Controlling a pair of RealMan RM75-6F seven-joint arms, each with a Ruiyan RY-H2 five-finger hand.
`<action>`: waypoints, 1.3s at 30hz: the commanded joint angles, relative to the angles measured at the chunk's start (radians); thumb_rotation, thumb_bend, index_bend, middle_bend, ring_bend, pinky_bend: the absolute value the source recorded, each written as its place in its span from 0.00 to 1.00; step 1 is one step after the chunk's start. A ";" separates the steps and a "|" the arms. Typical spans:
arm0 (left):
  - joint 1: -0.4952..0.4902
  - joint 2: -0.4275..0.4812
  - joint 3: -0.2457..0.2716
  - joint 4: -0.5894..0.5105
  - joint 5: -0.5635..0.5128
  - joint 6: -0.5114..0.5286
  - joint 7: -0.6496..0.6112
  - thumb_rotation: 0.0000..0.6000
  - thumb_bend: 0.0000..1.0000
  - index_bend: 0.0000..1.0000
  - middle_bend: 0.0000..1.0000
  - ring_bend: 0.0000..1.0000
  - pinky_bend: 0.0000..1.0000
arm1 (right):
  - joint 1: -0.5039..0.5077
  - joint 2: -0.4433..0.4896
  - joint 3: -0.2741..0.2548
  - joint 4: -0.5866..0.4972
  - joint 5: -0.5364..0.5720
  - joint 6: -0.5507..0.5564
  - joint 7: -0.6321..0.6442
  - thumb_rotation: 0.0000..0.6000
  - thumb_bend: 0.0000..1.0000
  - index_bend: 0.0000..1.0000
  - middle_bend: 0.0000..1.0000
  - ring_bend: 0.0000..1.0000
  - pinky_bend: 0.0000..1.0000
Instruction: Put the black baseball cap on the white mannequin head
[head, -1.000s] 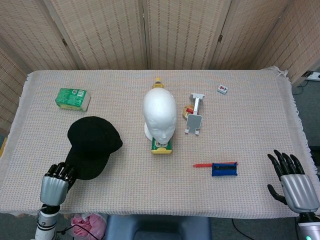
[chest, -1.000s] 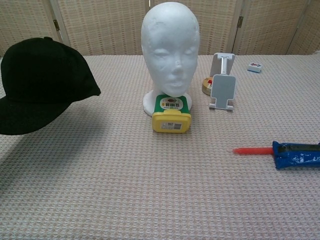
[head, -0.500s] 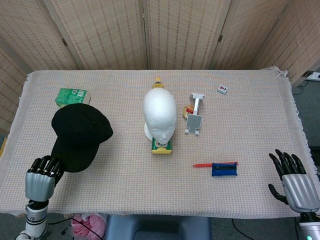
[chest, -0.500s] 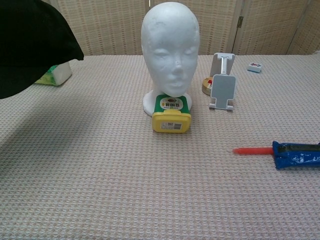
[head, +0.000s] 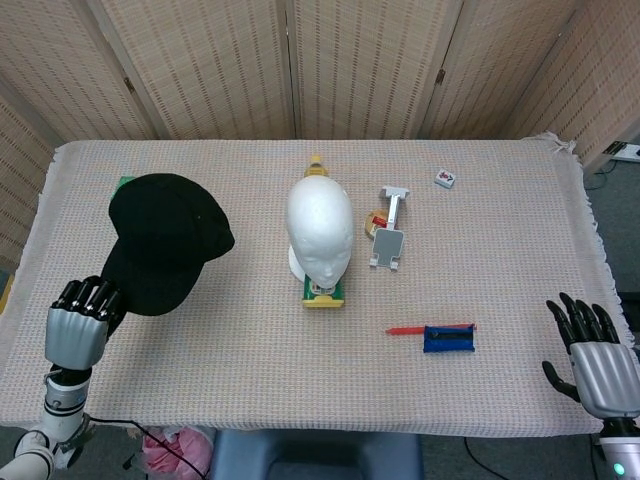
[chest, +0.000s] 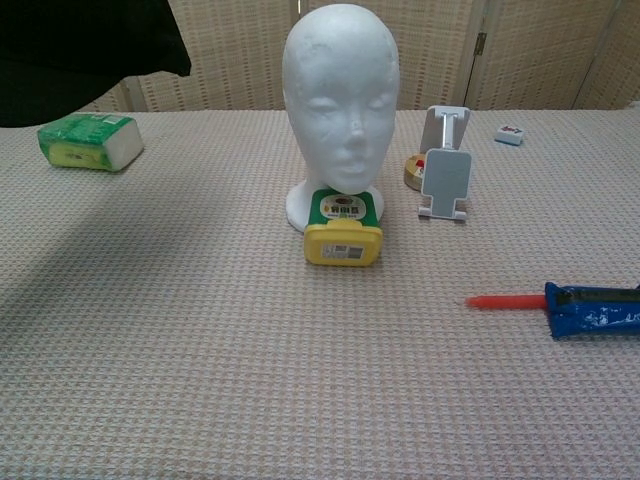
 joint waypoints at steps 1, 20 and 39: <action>-0.038 0.042 -0.004 -0.064 0.023 -0.039 0.053 1.00 0.45 0.68 0.67 0.55 0.69 | 0.003 0.002 0.006 0.000 0.011 -0.005 0.003 1.00 0.25 0.00 0.00 0.00 0.00; -0.185 0.155 -0.089 -0.251 0.034 -0.206 0.152 1.00 0.45 0.68 0.67 0.55 0.69 | 0.016 0.007 0.034 0.005 0.079 -0.021 0.017 1.00 0.25 0.00 0.00 0.00 0.00; -0.341 0.131 -0.156 -0.124 -0.021 -0.398 0.045 1.00 0.45 0.67 0.67 0.54 0.69 | 0.039 -0.012 0.071 0.031 0.146 -0.034 0.014 1.00 0.25 0.00 0.00 0.00 0.00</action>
